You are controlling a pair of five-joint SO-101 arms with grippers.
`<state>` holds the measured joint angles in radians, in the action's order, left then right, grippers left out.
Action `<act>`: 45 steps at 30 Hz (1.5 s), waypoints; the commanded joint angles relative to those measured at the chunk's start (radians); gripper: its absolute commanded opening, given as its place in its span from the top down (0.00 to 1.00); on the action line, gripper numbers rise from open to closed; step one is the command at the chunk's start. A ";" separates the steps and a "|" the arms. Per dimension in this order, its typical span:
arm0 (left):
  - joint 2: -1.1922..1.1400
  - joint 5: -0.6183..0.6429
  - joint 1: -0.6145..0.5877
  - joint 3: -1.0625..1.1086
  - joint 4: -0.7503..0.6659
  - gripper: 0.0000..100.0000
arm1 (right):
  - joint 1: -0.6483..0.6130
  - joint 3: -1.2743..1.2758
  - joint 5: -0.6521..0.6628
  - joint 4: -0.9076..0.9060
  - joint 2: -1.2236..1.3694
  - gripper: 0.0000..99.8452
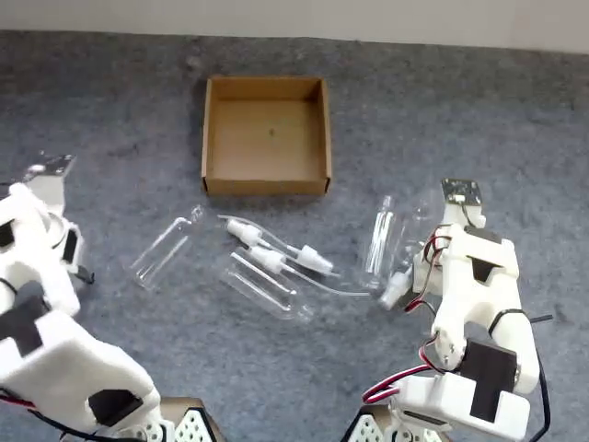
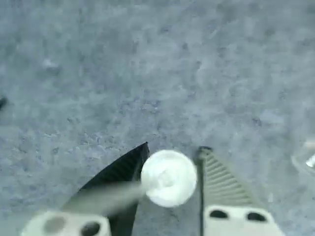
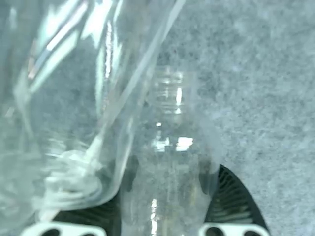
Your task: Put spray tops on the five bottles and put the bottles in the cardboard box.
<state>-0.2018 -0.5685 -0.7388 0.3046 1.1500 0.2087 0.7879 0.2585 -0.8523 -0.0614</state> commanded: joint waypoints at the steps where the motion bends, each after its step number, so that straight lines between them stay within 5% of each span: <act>1: -0.090 0.051 -0.081 -0.163 -0.009 0.86 | -0.044 0.005 -0.011 0.048 0.021 0.90; 19: -0.140 0.009 -0.137 -0.570 0.178 0.90 | -0.044 0.005 -0.008 0.048 0.021 0.90; 23: -0.140 -0.526 -0.131 -0.568 0.175 1.00 | -0.044 0.005 -0.006 0.048 0.021 0.90; 26: -0.145 -0.927 -0.193 -0.567 0.169 0.98 | -0.044 0.005 -0.006 0.048 0.021 0.90; 30: -0.151 -1.189 -0.260 -0.558 0.120 0.97 | -0.041 0.005 -0.006 0.048 0.021 0.90; 39: -0.142 -1.180 -0.262 -0.260 0.035 0.97 | -0.041 0.005 -0.006 0.048 0.021 0.90; 45: -0.140 -0.726 -0.159 -0.199 0.011 0.97 | -0.042 0.005 -0.006 0.048 0.021 0.90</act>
<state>-0.3644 -1.3970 -0.9904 0.0990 1.1853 0.2087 0.7879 0.2585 -0.8493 -0.0614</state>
